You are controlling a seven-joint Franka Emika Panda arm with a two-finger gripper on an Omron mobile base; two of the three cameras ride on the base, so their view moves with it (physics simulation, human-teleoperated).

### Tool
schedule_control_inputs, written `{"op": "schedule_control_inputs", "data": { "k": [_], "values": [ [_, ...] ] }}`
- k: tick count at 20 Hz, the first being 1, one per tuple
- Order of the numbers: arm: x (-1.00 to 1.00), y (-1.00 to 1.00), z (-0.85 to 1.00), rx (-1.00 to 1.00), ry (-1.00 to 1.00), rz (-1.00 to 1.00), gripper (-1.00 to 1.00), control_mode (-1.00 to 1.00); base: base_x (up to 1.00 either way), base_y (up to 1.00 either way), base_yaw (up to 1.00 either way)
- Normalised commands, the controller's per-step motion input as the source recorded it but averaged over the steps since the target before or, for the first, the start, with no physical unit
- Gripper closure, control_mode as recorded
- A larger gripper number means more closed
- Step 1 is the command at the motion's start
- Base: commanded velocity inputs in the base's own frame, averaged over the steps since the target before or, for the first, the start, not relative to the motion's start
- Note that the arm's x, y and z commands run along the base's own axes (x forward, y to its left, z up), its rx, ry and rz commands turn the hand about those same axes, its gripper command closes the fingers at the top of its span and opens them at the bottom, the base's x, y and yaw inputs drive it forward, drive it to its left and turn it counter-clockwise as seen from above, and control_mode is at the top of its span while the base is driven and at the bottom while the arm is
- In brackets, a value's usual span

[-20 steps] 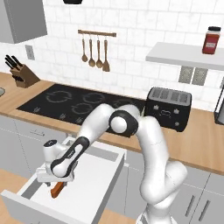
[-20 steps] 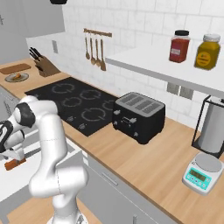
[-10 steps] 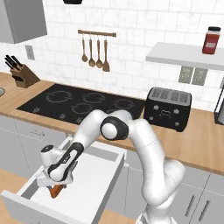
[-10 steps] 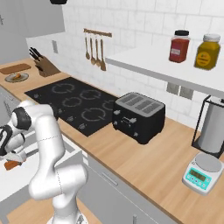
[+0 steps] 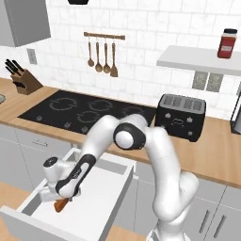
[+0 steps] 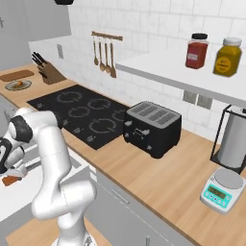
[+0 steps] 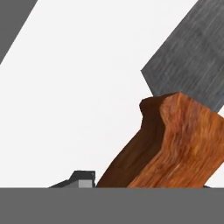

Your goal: Pick up the knife from the drawer and place it on the cutting board. Then place the meat from the plate to the cutting board.

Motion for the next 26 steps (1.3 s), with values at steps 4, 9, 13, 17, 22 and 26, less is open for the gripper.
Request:
{"op": "schedule_control_inputs", "data": {
  "k": [4, 9, 13, 17, 22, 26],
  "values": [
    [-0.52, -0.81, 1.0, 0.12, -0.24, 0.0, 1.0, -1.0, 0.0, 0.0, 0.0],
    [-0.1, -0.73, 1.0, 0.14, -0.16, 0.0, 1.0, -1.0, 0.0, 0.0, 0.0],
    [0.46, -0.42, 1.0, 0.13, 0.01, -0.02, 1.0, -1.0, 0.0, 0.0, 0.0],
    [0.39, -0.17, 1.0, 0.02, 0.12, -0.05, 1.0, -1.0, 0.0, 0.0, 0.0],
    [0.15, -0.59, 0.95, 0.0, 0.18, -0.16, 1.0, -1.0, 0.0, 0.0, 0.0],
    [0.1, -1.0, 0.67, -0.01, 0.09, -0.25, 1.0, -1.0, 0.0, 0.0, 0.0]
  ]
}}
